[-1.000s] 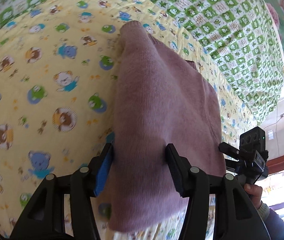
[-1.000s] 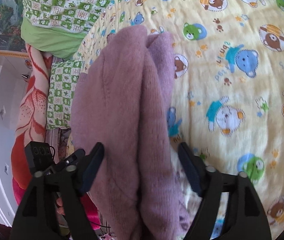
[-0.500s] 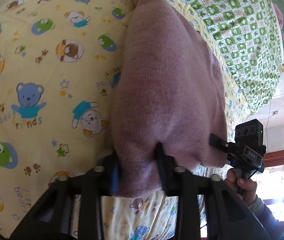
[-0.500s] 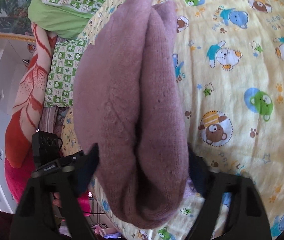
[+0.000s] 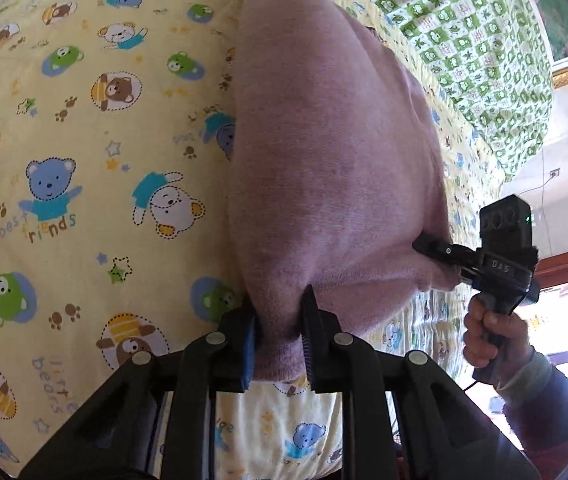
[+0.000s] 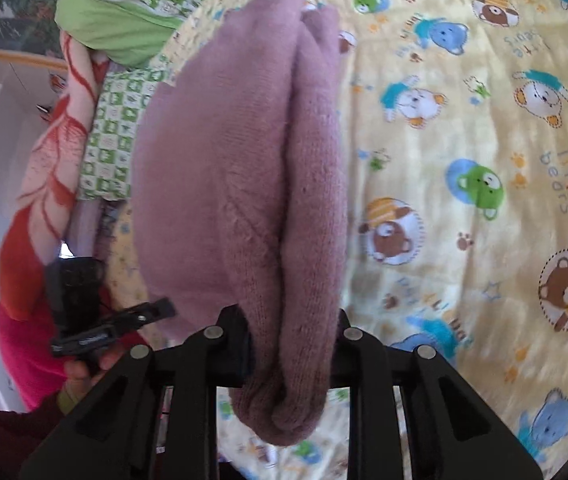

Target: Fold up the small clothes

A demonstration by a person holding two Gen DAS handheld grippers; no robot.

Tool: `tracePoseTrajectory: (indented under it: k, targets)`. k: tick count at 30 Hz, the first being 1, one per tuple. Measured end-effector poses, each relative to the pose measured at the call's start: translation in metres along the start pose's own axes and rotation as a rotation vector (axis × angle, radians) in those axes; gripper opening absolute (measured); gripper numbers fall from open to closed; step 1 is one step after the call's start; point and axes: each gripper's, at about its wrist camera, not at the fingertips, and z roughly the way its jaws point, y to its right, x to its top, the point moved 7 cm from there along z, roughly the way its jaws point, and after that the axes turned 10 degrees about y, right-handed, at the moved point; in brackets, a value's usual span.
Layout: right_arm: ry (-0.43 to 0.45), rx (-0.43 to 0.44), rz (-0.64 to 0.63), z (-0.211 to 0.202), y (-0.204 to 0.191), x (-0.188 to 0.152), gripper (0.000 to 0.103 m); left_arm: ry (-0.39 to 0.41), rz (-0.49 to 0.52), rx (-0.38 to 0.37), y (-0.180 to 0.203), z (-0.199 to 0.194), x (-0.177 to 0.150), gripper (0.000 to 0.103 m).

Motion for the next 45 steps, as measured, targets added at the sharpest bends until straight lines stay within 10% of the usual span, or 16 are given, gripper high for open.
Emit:
tracePoseTrajectory:
  k: [7, 12, 18, 26, 32, 39, 45]
  targets:
    - [0.078, -0.095, -0.023, -0.032, -0.003, 0.012, 0.058, 0.039, 0.0, 0.04, -0.005, -0.034, 0.003, 0.032]
    - [0.247, -0.104, -0.176, -0.065, -0.05, 0.046, 0.058, 0.159, 0.031, 0.01, 0.02, -0.06, 0.047, 0.032]
    - [0.226, -0.027, -0.243, -0.021, -0.091, 0.075, 0.058, 0.257, 0.051, -0.002, 0.043, -0.042, 0.121, 0.032]
    - [0.152, -0.112, -0.191, 0.048, -0.066, 0.1, 0.056, 0.153, 0.011, 0.124, 0.022, 0.045, 0.167, 0.028]
    - [0.154, -0.174, -0.151, 0.072, -0.04, 0.135, 0.033, 0.143, 0.037, 0.179, 0.015, 0.068, 0.19, 0.027]
    - [0.187, -0.1, -0.204, 0.029, -0.077, 0.124, 0.036, 0.179, 0.08, 0.122, 0.033, 0.019, 0.154, 0.033]
    - [0.126, -0.027, -0.361, -0.021, -0.109, 0.039, 0.037, 0.132, 0.124, 0.075, 0.039, -0.017, 0.075, 0.033]
